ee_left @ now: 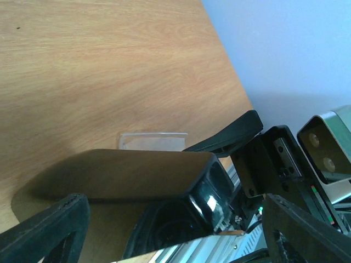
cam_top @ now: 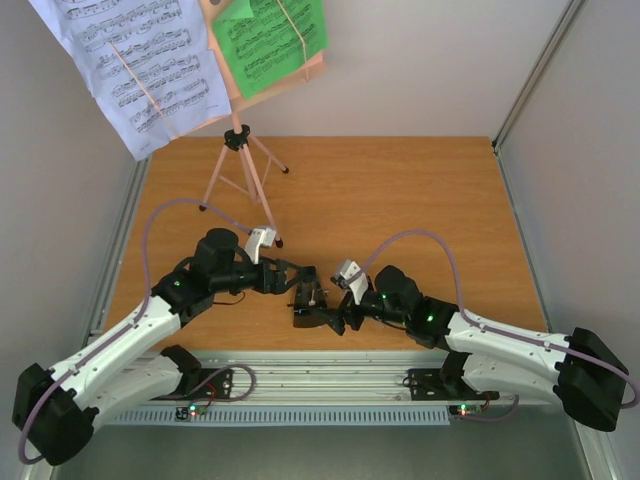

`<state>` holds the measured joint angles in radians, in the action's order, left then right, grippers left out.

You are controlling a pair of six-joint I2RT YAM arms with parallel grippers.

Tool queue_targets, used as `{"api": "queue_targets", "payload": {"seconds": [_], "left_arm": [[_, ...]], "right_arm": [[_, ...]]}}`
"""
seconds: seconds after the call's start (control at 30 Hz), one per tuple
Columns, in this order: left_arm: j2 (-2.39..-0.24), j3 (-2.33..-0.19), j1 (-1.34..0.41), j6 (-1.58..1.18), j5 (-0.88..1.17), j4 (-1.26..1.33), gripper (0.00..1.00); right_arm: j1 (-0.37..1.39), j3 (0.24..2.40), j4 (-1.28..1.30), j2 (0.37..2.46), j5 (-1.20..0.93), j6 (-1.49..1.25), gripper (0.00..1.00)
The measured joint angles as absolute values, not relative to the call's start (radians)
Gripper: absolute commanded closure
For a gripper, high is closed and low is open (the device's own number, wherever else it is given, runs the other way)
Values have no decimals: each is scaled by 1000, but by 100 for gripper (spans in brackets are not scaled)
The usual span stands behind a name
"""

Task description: Pack up the instrument practice props

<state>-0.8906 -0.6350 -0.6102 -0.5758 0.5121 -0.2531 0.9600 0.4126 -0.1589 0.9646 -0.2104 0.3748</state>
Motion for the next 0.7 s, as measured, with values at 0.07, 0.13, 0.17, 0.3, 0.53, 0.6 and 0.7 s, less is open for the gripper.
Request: {"api": "queue_targets", "payload": {"seconds": [0.07,0.13,0.17,0.3,0.53,0.6,0.7], "left_arm": [[-912,-642,-620,-573,499,-252,17],[-929,-645,-627,-570,491,-250,20],[-937,-647,-631,-569,489,-249,21],[-965,-661,-637,-566,483,-246,25],[-978,-672,-641,-553,472,-239,34],[-988,-676,-641,-548,473,-236,35],[-1006,-685,-641,-545,474,-236,35]], "right_arm": [[962,413,-171,988,-200,383,1],[962,413,-181,1008,-195,385,1],[962,413,-186,1017,-194,386,1],[962,413,-211,1050,-178,385,2],[963,413,-272,1110,-112,352,5],[963,413,-292,1135,-104,337,6],[964,413,-321,1163,-94,318,8]]}}
